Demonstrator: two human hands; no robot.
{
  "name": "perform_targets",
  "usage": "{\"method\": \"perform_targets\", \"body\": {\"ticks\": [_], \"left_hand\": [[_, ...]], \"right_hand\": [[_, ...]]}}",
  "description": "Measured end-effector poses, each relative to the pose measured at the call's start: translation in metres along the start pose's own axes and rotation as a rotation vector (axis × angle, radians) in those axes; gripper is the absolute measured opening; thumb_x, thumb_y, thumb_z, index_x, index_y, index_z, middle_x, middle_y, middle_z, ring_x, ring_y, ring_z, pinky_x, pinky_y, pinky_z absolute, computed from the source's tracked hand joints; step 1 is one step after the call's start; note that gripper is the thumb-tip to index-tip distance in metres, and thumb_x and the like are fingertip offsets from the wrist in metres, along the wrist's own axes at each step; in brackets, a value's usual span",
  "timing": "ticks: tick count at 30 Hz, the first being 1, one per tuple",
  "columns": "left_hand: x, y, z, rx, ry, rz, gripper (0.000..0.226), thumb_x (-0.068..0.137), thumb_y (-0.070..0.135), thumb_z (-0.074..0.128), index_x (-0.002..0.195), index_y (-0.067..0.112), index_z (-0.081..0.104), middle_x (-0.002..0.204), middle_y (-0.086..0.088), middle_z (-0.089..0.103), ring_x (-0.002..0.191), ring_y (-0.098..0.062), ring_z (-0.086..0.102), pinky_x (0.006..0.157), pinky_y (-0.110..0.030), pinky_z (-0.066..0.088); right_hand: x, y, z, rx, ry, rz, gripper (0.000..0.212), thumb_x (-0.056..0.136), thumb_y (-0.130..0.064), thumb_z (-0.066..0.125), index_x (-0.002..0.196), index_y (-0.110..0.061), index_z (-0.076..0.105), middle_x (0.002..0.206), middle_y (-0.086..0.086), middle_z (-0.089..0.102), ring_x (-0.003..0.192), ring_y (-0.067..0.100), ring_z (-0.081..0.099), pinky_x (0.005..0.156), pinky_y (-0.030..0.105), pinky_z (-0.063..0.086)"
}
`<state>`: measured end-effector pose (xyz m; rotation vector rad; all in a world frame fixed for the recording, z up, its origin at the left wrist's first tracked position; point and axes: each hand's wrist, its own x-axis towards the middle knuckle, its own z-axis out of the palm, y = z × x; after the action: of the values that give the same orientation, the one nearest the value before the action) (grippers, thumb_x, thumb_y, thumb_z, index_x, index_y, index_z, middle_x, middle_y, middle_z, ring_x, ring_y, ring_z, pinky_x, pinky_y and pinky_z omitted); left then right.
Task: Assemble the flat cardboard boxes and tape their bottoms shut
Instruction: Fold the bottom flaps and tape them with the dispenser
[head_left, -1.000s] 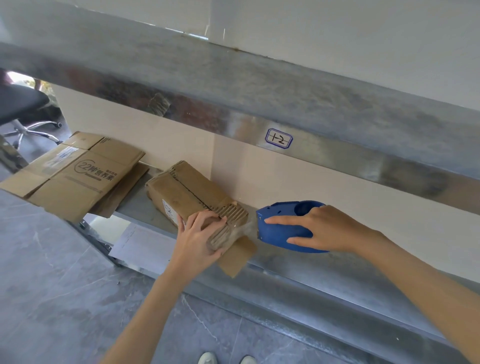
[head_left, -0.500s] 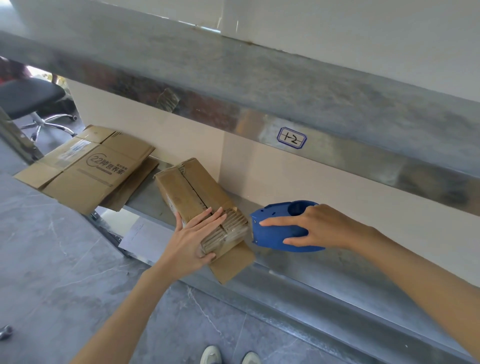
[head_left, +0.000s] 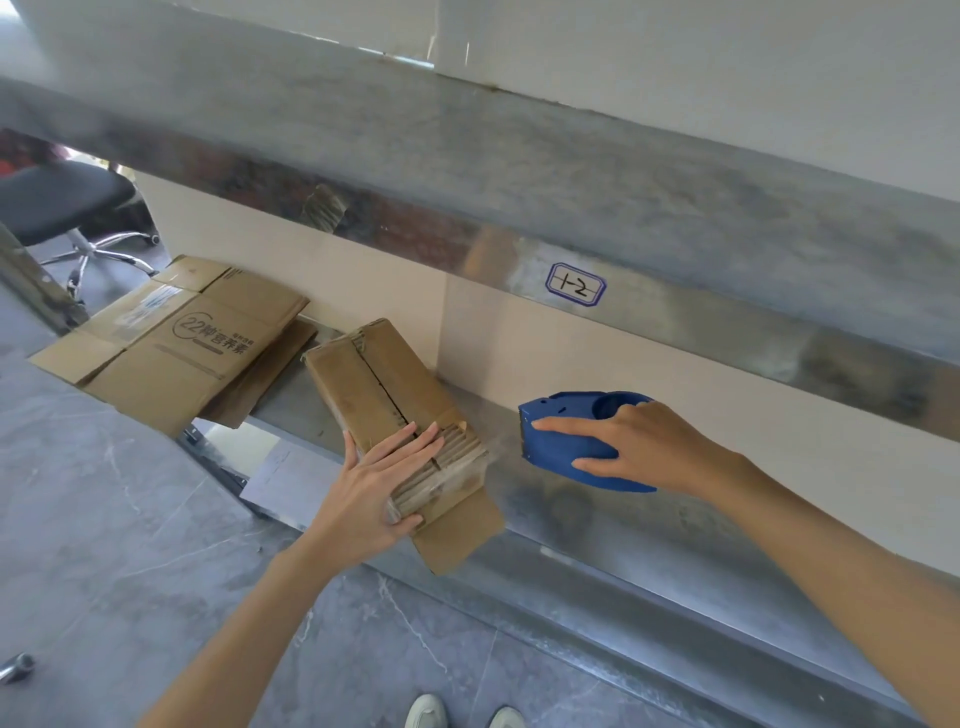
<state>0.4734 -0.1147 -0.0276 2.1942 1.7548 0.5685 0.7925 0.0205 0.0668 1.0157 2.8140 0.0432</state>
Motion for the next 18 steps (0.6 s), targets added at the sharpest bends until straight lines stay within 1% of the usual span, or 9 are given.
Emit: {"method": "perform_targets", "body": {"ticks": [2, 3, 7, 10, 16, 18], "left_hand": [[0.000, 0.001, -0.001, -0.006, -0.007, -0.003, 0.100, 0.077, 0.029, 0.082, 0.152, 0.040, 0.018, 0.159, 0.026, 0.016, 0.149, 0.000, 0.005, 0.115, -0.061, -0.012], [0.000, 0.001, -0.001, -0.010, -0.007, -0.004, 0.100, 0.077, 0.029, 0.082, 0.152, 0.040, 0.018, 0.159, 0.026, 0.016, 0.149, 0.000, 0.004, 0.115, -0.062, -0.012], [0.000, 0.001, -0.001, -0.024, -0.010, 0.000, 0.098, 0.077, 0.029, 0.080, 0.151, 0.043, 0.017, 0.158, 0.029, 0.014, 0.148, 0.005, 0.000, 0.116, -0.062, -0.012], [0.000, 0.000, 0.000, -0.030, -0.006, 0.004, 0.098, 0.076, 0.028, 0.080, 0.151, 0.044, 0.018, 0.158, 0.031, 0.014, 0.148, 0.005, 0.001, 0.115, -0.060, -0.013], [0.004, 0.000, -0.001, -0.049, -0.019, -0.005, 0.097, 0.076, 0.026, 0.079, 0.149, 0.044, 0.019, 0.157, 0.030, 0.016, 0.146, 0.010, -0.002, 0.113, -0.056, -0.018], [0.004, -0.001, 0.000, -0.056, -0.029, -0.008, 0.096, 0.076, 0.026, 0.079, 0.149, 0.044, 0.019, 0.157, 0.029, 0.016, 0.145, 0.011, -0.003, 0.113, -0.055, -0.020]], "right_hand": [[0.004, -0.002, 0.000, -0.003, 0.014, -0.001, 0.070, 0.097, -0.052, 0.043, 0.131, -0.072, -0.015, 0.047, -0.003, 0.030, 0.040, 0.010, 0.026, 0.044, 0.022, 0.021], [0.007, -0.004, 0.000, -0.002, 0.021, 0.000, 0.069, 0.097, -0.052, 0.044, 0.132, -0.072, -0.013, 0.047, -0.003, 0.029, 0.041, 0.010, 0.026, 0.044, 0.022, 0.019], [0.018, -0.008, 0.000, -0.006, 0.012, -0.001, 0.066, 0.097, -0.051, 0.046, 0.135, -0.070, -0.005, 0.049, -0.004, 0.029, 0.043, 0.010, 0.027, 0.046, 0.023, 0.028], [0.028, -0.015, 0.001, -0.023, 0.013, -0.012, 0.063, 0.098, -0.050, 0.046, 0.141, -0.066, 0.004, 0.049, -0.004, 0.029, 0.043, 0.010, 0.027, 0.045, 0.022, 0.025], [0.052, -0.034, 0.005, -0.127, 0.028, -0.095, 0.061, 0.102, -0.047, 0.038, 0.147, -0.058, -0.001, 0.051, -0.003, 0.030, 0.044, 0.010, 0.025, 0.044, 0.025, 0.014], [0.053, -0.038, 0.009, -0.146, 0.031, -0.107, 0.061, 0.103, -0.048, 0.035, 0.148, -0.056, -0.006, 0.053, -0.002, 0.033, 0.047, 0.012, 0.032, 0.044, 0.026, 0.017]]}}
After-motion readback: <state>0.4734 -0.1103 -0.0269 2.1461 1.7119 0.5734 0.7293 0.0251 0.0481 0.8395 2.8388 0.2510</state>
